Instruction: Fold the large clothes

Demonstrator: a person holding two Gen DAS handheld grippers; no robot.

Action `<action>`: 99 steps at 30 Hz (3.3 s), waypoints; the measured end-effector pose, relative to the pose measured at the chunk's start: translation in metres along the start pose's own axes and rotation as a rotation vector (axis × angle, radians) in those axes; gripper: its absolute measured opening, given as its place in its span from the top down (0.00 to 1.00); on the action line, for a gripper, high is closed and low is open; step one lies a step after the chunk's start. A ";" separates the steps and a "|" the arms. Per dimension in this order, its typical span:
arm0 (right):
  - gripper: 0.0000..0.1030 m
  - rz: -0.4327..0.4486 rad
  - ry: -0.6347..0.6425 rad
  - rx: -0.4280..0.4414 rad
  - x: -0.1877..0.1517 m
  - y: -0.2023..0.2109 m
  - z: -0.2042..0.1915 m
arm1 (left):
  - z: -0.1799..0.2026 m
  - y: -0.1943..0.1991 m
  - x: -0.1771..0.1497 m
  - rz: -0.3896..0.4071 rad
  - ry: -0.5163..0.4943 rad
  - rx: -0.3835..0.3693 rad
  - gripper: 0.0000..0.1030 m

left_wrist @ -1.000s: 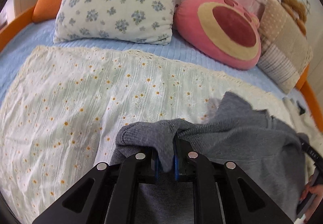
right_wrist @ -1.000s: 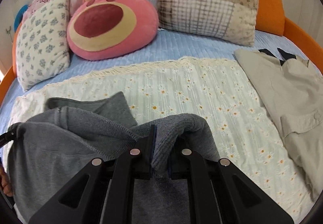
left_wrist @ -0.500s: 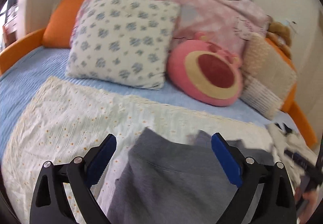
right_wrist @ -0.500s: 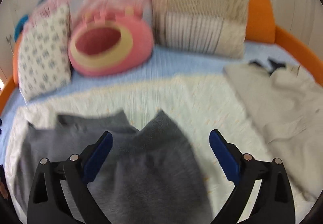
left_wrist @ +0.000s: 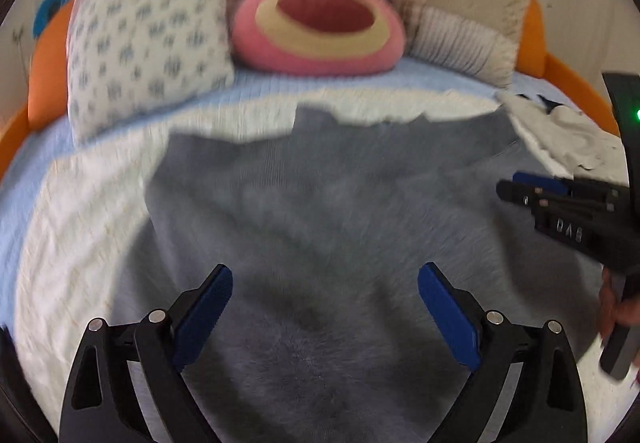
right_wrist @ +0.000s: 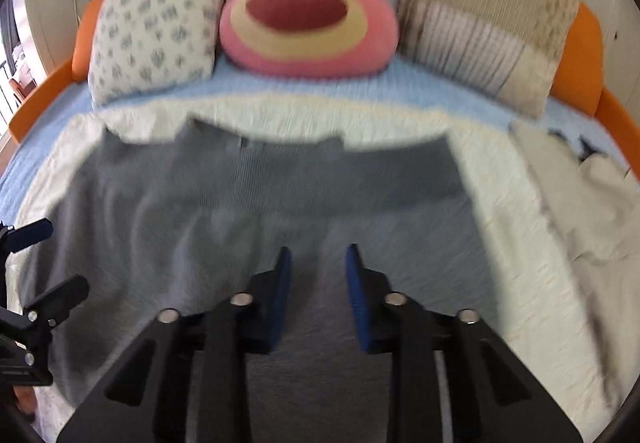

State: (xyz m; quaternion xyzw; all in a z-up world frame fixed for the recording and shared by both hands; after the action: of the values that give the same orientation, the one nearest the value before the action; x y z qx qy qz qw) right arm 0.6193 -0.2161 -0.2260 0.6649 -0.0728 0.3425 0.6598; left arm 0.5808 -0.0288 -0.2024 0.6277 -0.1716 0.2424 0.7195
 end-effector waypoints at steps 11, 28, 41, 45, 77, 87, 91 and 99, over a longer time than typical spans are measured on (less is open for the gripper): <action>0.77 0.024 0.025 -0.093 0.004 -0.050 0.003 | -0.018 -0.059 0.004 0.037 0.000 0.059 0.15; 0.62 0.239 0.036 0.034 -0.047 0.090 -0.024 | -0.014 0.046 -0.026 0.149 0.009 0.010 0.10; 0.65 0.142 -0.026 0.087 -0.115 0.079 -0.023 | -0.066 0.043 -0.058 0.044 0.160 0.017 0.09; 0.64 0.206 -0.071 0.053 -0.126 0.117 -0.001 | -0.089 0.064 -0.064 0.049 0.237 -0.054 0.09; 0.60 0.203 0.060 0.099 -0.129 0.132 -0.081 | -0.168 0.022 -0.108 -0.209 0.828 -0.530 0.07; 0.60 0.186 0.041 0.109 -0.134 0.120 -0.077 | -0.182 0.018 -0.089 -0.161 0.951 -0.593 0.06; 0.60 0.202 0.020 0.109 -0.133 0.121 -0.070 | -0.178 0.033 -0.082 -0.043 0.928 -0.617 0.06; 0.59 0.284 -0.046 0.149 -0.126 0.126 -0.064 | -0.164 0.011 -0.099 -0.081 0.886 -0.529 0.06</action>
State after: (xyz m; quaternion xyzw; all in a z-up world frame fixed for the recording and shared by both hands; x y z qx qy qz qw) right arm 0.4320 -0.2163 -0.1974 0.7027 -0.1555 0.4217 0.5516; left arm 0.4833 0.1203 -0.2729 0.2674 0.1188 0.4053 0.8661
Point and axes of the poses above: each gripper's, at about its wrist camera, not at the fingertips, and y roughly against the way its jaws point, z to its right, x to its top, the point moved 6 cm from there along -y, roughly the way its jaws point, and after that the axes turned 13 degrees about y, right-handed, at the moved point
